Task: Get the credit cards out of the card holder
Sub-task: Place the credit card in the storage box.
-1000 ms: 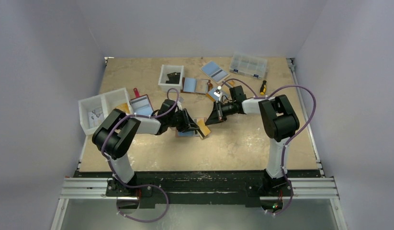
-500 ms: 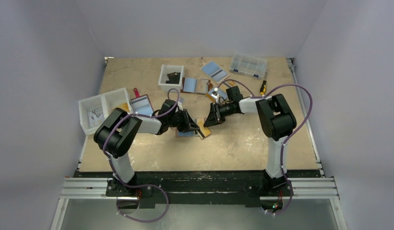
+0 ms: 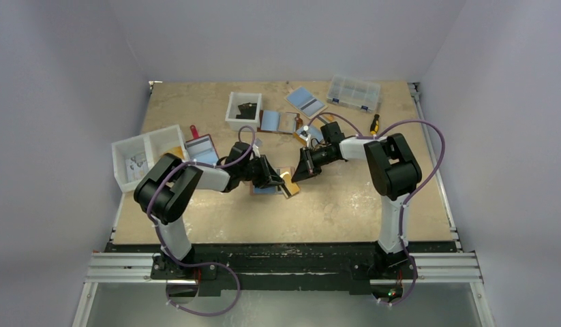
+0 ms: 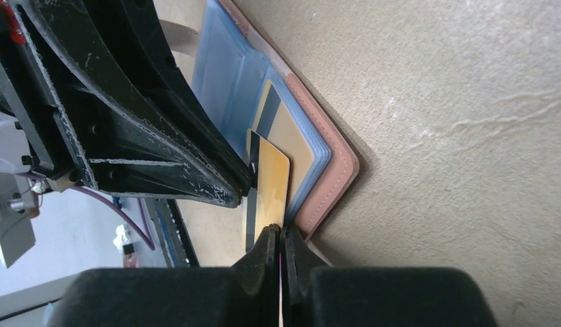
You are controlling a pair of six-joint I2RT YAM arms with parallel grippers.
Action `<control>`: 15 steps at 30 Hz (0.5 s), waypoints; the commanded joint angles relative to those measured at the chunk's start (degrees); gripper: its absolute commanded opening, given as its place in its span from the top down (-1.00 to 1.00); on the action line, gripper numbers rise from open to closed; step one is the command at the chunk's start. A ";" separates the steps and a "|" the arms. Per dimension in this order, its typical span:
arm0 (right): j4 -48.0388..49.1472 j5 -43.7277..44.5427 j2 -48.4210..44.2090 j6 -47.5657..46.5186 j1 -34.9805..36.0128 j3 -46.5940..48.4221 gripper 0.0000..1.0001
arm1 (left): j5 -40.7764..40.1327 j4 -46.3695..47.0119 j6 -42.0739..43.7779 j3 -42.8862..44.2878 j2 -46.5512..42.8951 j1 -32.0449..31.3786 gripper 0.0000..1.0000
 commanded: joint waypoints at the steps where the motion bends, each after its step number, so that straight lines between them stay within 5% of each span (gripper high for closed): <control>1: -1.28 -0.81 -0.65 -1.28 0.49 1.58 1.00 | -1.40 -0.82 -0.18 -0.61 1.37 -0.45 0.65; 3: -1.21 -2.14 -1.02 -1.47 0.34 1.75 1.00 | -1.61 -1.16 -0.17 -0.32 0.60 -0.38 0.56; 10: -1.40 -6.07 -2.28 -3.67 -2.10 1.90 1.00 | -3.82 -3.43 0.94 -0.88 -6.62 0.62 -0.26; 15: -2.09 -9.76 -2.63 -5.83 -2.79 2.21 1.00 | -3.02 -1.58 0.58 -3.15 -11.23 2.31 -0.39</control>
